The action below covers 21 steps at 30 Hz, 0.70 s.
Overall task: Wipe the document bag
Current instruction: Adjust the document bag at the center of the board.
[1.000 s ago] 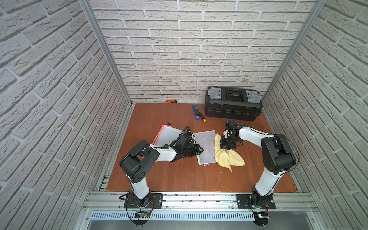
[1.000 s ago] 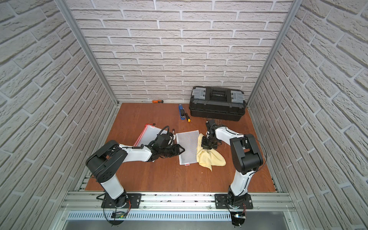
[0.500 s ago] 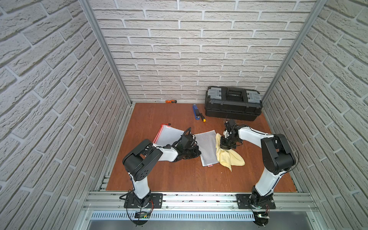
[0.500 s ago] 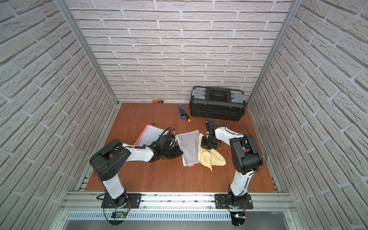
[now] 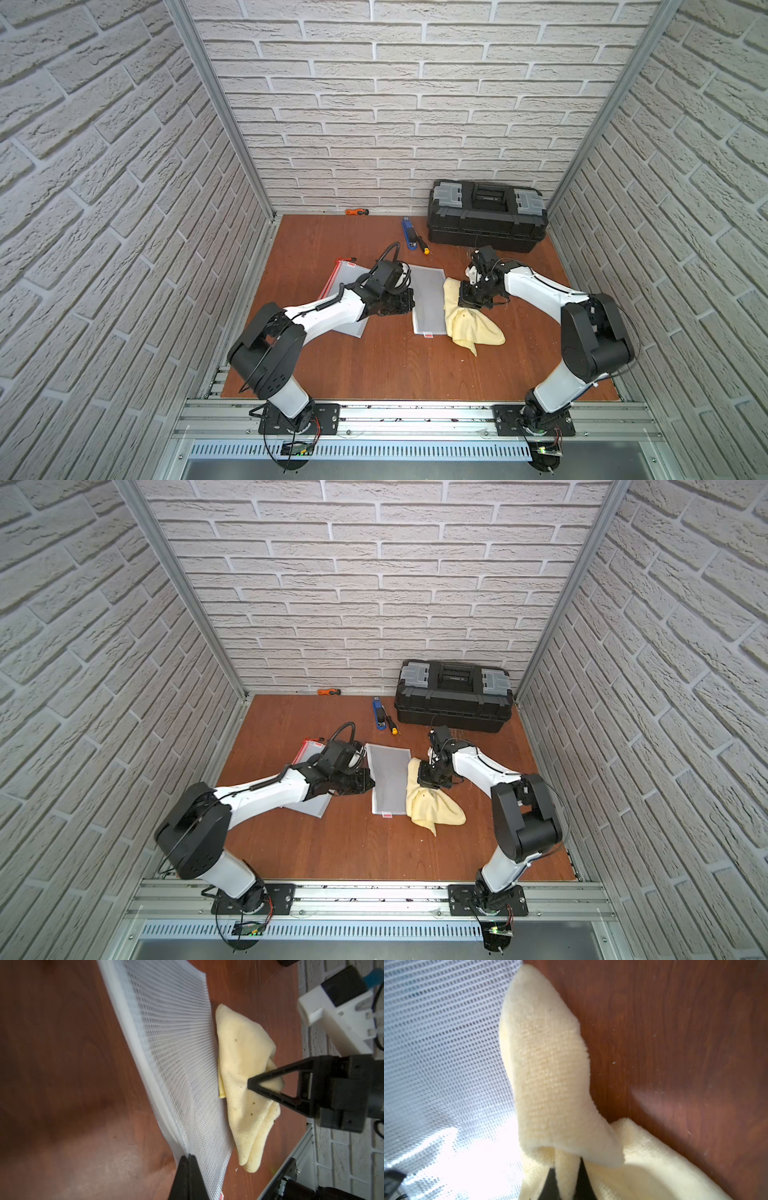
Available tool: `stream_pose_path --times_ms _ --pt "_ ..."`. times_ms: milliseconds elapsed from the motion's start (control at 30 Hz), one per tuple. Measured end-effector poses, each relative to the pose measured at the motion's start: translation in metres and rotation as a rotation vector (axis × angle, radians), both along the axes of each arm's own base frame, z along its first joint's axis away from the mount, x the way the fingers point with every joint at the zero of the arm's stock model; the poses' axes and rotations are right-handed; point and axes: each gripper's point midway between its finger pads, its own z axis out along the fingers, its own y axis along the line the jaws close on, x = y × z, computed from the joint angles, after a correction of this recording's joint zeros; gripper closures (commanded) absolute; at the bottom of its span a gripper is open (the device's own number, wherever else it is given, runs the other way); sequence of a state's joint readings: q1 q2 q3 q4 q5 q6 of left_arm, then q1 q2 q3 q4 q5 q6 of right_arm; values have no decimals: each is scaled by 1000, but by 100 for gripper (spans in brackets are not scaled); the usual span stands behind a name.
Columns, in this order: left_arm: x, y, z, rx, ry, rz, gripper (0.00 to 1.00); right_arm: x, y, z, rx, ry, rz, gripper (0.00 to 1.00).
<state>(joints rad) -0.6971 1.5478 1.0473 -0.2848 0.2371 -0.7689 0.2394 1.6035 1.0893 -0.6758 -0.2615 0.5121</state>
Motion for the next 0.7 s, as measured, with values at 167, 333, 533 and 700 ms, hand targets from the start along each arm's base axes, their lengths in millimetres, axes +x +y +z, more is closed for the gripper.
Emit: stream_pose_path --times_ms 167,333,533,700 --pt "13 36 60 210 -117 -1 100 10 -9 48 35 -123 -37 97" --pt "6 94 81 556 -116 13 100 7 -16 52 33 -119 -53 97" --pt "8 144 79 1074 -74 -1 100 -1 -17 45 27 -87 -53 97" --pt "15 135 64 1345 -99 -99 100 -6 -19 40 19 -67 -54 97"
